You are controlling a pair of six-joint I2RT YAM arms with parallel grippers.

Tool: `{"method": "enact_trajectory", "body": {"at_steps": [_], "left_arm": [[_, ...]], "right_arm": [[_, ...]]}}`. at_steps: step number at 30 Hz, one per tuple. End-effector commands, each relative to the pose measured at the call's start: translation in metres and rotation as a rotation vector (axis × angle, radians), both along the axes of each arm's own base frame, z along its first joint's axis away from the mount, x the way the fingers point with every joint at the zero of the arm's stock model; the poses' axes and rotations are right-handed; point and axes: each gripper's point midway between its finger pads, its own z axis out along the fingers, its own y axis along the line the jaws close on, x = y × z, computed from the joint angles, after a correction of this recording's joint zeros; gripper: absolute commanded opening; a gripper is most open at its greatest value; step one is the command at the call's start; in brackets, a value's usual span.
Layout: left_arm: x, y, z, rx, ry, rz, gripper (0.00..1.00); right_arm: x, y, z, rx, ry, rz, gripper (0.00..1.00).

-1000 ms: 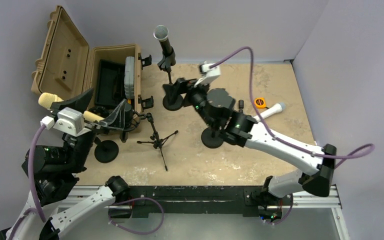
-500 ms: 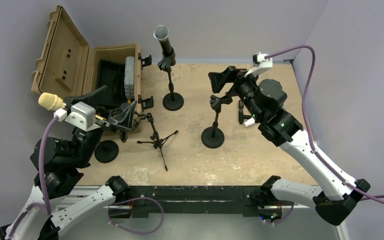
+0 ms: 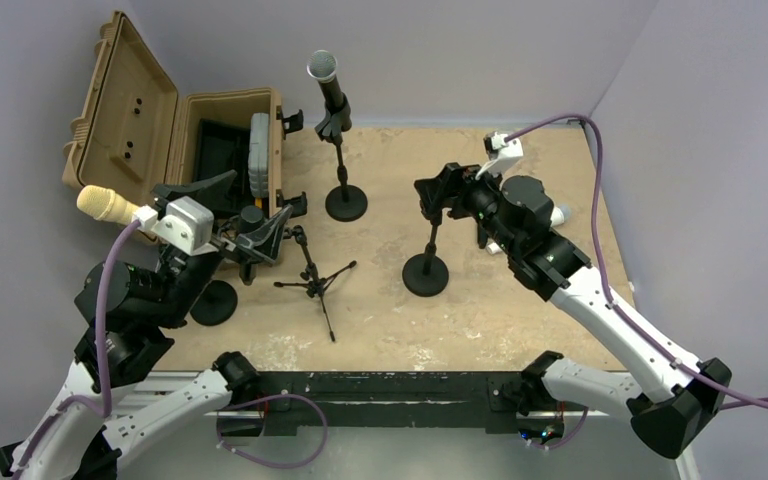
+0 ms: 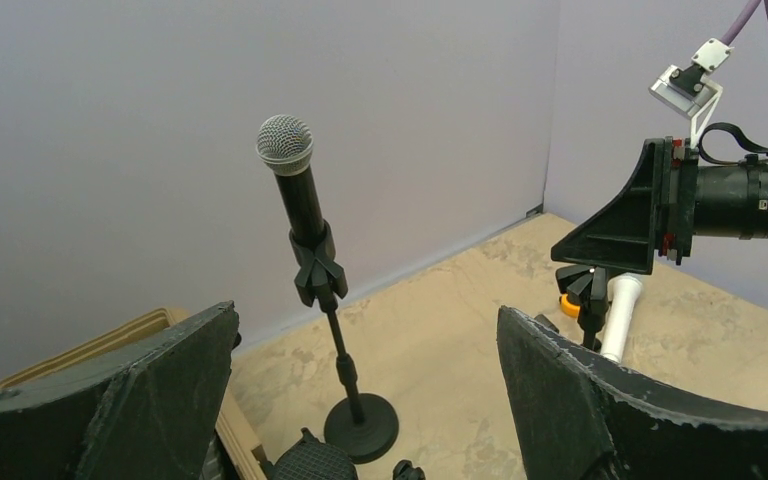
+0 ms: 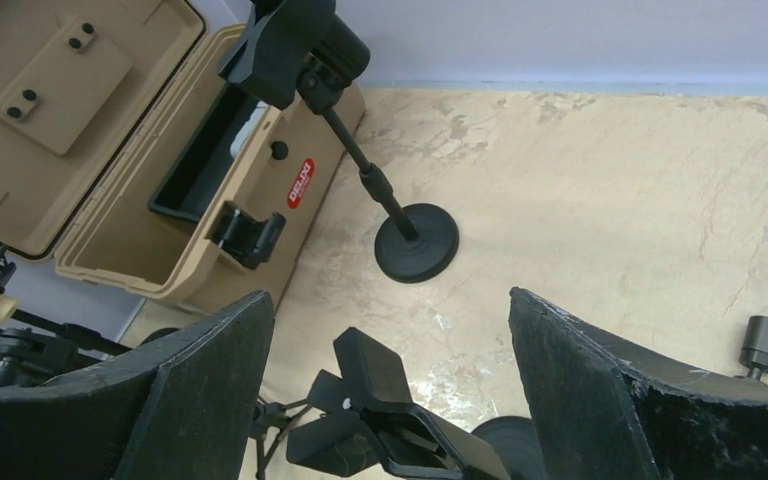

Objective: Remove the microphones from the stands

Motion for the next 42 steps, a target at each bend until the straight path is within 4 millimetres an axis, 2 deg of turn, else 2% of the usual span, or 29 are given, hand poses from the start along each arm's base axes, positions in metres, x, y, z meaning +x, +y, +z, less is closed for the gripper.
{"method": "enact_trajectory", "body": {"at_steps": [1, 4, 6, 11, 20, 28, 33, 38, 42], "left_arm": [[-0.004, -0.001, 0.012, -0.028, -0.015, -0.019, 0.98], [-0.003, -0.001, 0.011, -0.027, -0.013, -0.018, 0.98], [-0.002, -0.002, 0.011, -0.025, -0.011, -0.019, 0.98], [-0.001, -0.003, 0.01, -0.022, -0.007, -0.02, 0.98], [-0.001, -0.004, 0.009, -0.02, -0.006, -0.022, 0.98], [-0.002, -0.003, 0.01, -0.025, -0.009, -0.023, 0.98], [-0.003, -0.004, 0.01, -0.023, -0.011, -0.029, 0.98], [-0.006, -0.003, 0.012, -0.032, -0.016, -0.035, 0.98], [-0.005, -0.006, 0.011, -0.027, -0.014, -0.047, 0.98]], "right_arm": [[-0.001, -0.007, 0.013, 0.028, -0.068, -0.017, 0.84], [-0.002, -0.011, 0.002, 0.017, -0.053, -0.035, 0.79], [-0.001, -0.012, 0.002, 0.031, -0.066, -0.046, 0.74], [0.002, -0.015, -0.014, 0.014, -0.045, -0.069, 0.6], [-0.002, -0.008, -0.056, -0.033, 0.065, -0.033, 0.43], [-0.015, 0.004, -0.094, -0.012, 0.218, 0.01, 0.44], [-0.025, 0.006, -0.125, -0.003, 0.362, -0.004, 0.46], [-0.039, 0.0, -0.155, -0.007, 0.459, -0.019, 0.49], [-0.049, -0.004, -0.165, 0.003, 0.504, -0.024, 0.5]]}}
